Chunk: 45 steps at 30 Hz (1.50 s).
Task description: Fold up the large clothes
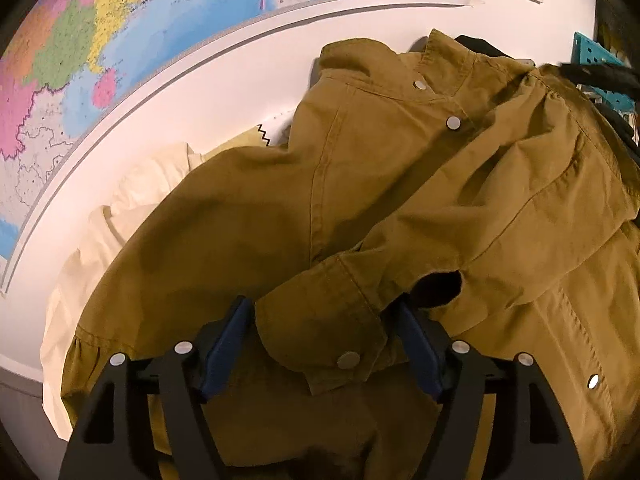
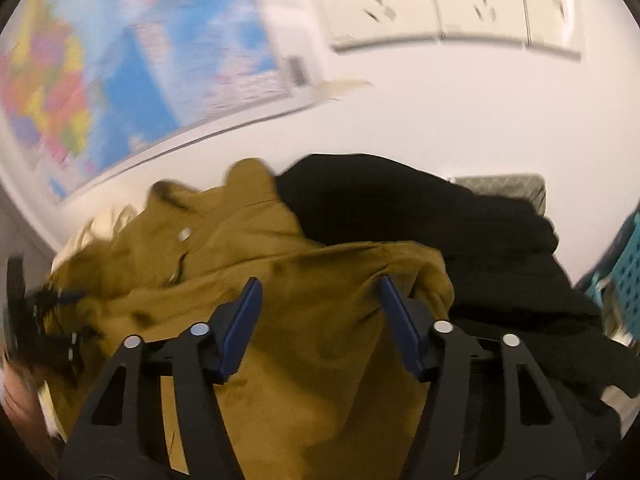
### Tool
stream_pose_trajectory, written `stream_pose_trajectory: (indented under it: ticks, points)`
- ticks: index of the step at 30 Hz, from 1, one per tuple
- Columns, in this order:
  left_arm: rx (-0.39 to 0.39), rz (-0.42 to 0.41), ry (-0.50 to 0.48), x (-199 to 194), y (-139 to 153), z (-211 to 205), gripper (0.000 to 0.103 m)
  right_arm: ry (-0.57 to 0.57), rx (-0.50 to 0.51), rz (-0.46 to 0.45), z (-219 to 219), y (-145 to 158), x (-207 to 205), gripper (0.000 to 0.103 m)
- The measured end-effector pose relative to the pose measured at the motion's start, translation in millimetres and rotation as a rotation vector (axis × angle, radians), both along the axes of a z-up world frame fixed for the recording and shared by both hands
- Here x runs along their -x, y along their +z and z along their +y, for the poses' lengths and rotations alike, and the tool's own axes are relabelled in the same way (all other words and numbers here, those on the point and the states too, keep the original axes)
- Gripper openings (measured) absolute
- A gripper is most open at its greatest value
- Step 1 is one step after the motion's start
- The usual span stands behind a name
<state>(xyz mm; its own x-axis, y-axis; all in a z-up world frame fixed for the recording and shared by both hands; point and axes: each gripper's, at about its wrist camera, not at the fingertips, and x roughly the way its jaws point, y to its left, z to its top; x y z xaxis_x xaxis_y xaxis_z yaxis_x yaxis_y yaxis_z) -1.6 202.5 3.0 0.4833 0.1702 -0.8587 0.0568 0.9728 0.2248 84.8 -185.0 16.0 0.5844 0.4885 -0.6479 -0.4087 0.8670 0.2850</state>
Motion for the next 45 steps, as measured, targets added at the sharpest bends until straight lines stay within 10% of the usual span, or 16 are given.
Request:
stream_pose_trajectory:
  ticks: [4,9,19,25,36,38,40,45]
  points:
    - [-0.031,0.012,-0.008,3,-10,-1,0.072,-0.019,-0.012,0.118,-3,-15,-23,0.057]
    - [0.07,-0.044,-0.007,19,5,13,0.074,-0.006,-0.02,-0.027,-8,17,19,0.063]
    - [0.145,-0.302,0.051,122,69,55,0.089,0.364,0.061,-0.08,96,2,106,0.067]
    - [0.155,-0.268,0.19,177,53,101,0.089,0.478,0.072,0.047,158,-40,124,0.069]
    - [0.34,-0.095,0.235,215,-20,143,0.089,0.939,0.019,-0.002,259,-28,260,0.079]
    - [0.375,-0.065,0.207,214,-31,141,0.072,0.958,0.031,0.013,269,-33,269,0.078]
    - [0.428,-0.05,0.165,213,-32,136,0.02,0.966,0.04,0.028,273,-38,273,0.078]
    - [0.427,-0.236,0.034,224,44,111,0.004,0.982,-0.017,0.004,271,-23,280,0.077]
